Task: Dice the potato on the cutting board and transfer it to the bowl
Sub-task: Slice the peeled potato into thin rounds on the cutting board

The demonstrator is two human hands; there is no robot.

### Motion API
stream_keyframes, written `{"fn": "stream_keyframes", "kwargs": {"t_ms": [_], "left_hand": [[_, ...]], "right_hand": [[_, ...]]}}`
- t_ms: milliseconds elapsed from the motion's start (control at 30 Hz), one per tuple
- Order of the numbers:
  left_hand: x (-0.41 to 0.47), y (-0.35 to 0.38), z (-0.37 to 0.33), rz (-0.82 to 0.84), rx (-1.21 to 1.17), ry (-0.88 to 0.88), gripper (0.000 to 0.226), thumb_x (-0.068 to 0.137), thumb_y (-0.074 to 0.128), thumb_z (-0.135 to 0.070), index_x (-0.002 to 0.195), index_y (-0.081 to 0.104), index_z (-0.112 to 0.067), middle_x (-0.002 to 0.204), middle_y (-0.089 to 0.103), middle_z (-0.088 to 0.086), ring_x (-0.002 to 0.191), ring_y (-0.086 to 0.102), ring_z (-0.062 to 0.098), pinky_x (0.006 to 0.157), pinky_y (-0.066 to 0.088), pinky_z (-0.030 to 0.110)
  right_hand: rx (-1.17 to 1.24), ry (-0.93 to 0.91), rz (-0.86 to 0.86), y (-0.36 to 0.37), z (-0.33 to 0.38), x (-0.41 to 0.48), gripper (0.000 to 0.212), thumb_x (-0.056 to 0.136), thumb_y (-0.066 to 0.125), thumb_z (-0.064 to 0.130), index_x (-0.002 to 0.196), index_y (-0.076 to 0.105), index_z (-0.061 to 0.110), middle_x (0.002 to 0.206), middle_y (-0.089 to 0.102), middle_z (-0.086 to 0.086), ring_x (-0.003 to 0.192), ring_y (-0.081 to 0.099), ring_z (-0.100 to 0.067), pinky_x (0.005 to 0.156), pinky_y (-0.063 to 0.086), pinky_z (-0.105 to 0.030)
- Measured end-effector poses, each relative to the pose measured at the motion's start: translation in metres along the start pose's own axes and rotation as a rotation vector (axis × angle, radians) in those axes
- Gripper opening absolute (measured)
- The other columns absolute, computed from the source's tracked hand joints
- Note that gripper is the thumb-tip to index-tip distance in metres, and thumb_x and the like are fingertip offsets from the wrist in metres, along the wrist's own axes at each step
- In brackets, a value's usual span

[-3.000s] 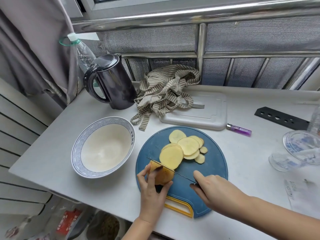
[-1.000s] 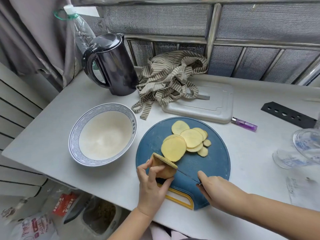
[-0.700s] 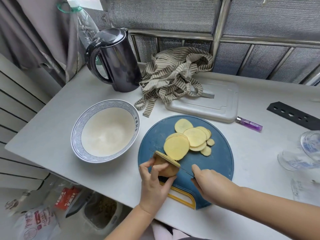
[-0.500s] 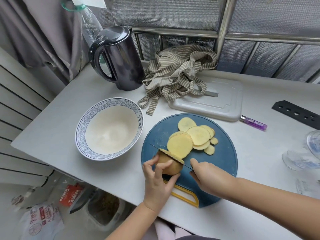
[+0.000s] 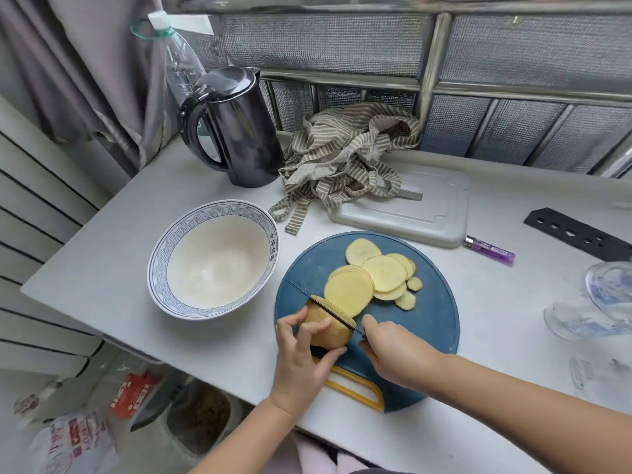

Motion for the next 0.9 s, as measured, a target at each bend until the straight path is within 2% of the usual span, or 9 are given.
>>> {"fn": "stream_keyframes", "kwargs": {"t_ms": [100,233,367,533,633,700,800,900], "left_hand": [[-0.001,-0.001,0.001,0.002,0.002,0.02,0.079,0.065,0.088,-0.022,0.122,0.04,-0.044,0.117,0.026,-0.015,0.123,0.038,0.013,0.098,0.04,0.018],[-0.005,0.001,0.002,-0.028,-0.022,0.011,0.081,0.063,0.089,-0.019,0.122,0.041,-0.045,0.12,0.028,-0.013,0.123,0.04,0.016,0.096,0.046,0.031],[-0.004,0.005,-0.002,-0.046,-0.033,-0.006,0.083,0.061,0.089,-0.017,0.121,0.04,-0.047,0.121,0.027,-0.014,0.12,0.044,0.025,0.095,0.045,0.037],[-0.005,0.007,-0.003,-0.07,-0.025,-0.014,0.082,0.061,0.09,-0.016,0.121,0.041,-0.044,0.12,0.027,-0.013,0.124,0.039,0.02,0.094,0.049,0.045],[-0.004,0.006,-0.005,-0.07,-0.046,-0.026,0.069,0.069,0.082,-0.031,0.122,0.041,-0.045,0.122,0.027,-0.013,0.126,0.039,0.019,0.095,0.049,0.046],[-0.003,0.006,-0.006,-0.059,-0.044,-0.022,0.062,0.072,0.076,-0.036,0.122,0.041,-0.045,0.121,0.027,-0.013,0.128,0.039,0.018,0.095,0.049,0.045],[-0.005,0.004,-0.005,-0.051,-0.045,-0.025,0.066,0.07,0.08,-0.03,0.122,0.041,-0.044,0.121,0.028,-0.012,0.131,0.037,0.015,0.095,0.05,0.047],[-0.005,0.005,-0.004,-0.046,-0.054,-0.034,0.066,0.07,0.08,-0.029,0.121,0.042,-0.044,0.121,0.028,-0.011,0.13,0.037,0.014,0.095,0.051,0.049]], "right_hand": [[-0.017,0.019,0.036,0.003,-0.01,-0.015,0.017,0.103,0.037,0.032,0.097,0.036,0.016,0.083,0.048,-0.003,0.072,0.049,-0.02,0.064,0.04,-0.036],[-0.027,0.039,0.063,0.008,-0.02,-0.028,0.022,0.103,0.036,0.035,0.095,0.031,0.016,0.087,0.047,-0.004,0.075,0.044,-0.023,0.066,0.034,-0.033],[-0.024,0.044,0.072,0.007,-0.021,-0.023,0.02,0.103,0.036,0.035,0.096,0.03,0.017,0.087,0.045,-0.004,0.076,0.044,-0.023,0.066,0.036,-0.034],[-0.044,0.064,0.091,0.004,-0.02,-0.019,0.019,0.103,0.036,0.035,0.097,0.032,0.018,0.087,0.048,-0.004,0.075,0.048,-0.022,0.068,0.041,-0.037],[-0.046,0.054,0.069,0.002,-0.01,-0.004,0.015,0.103,0.038,0.029,0.097,0.034,0.016,0.086,0.047,-0.005,0.075,0.046,-0.022,0.065,0.039,-0.035],[-0.048,0.045,0.054,0.003,-0.005,0.011,0.009,0.101,0.04,0.021,0.097,0.036,0.014,0.086,0.048,-0.006,0.075,0.047,-0.024,0.06,0.036,-0.034],[-0.041,0.036,0.05,0.005,-0.003,0.025,0.007,0.098,0.042,0.013,0.095,0.036,0.014,0.077,0.043,-0.002,0.073,0.046,-0.024,0.049,0.03,-0.03],[-0.002,0.044,0.057,0.0,-0.004,0.026,0.008,0.099,0.043,0.018,0.101,0.043,0.01,0.082,0.048,-0.007,0.077,0.049,-0.025,0.06,0.039,-0.035]]}}
Point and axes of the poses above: each hand's wrist, its own x-axis towards the middle knuckle, its own y-axis out of the palm, z = x × y, the point moved 2 cm from there along x, towards the middle knuckle
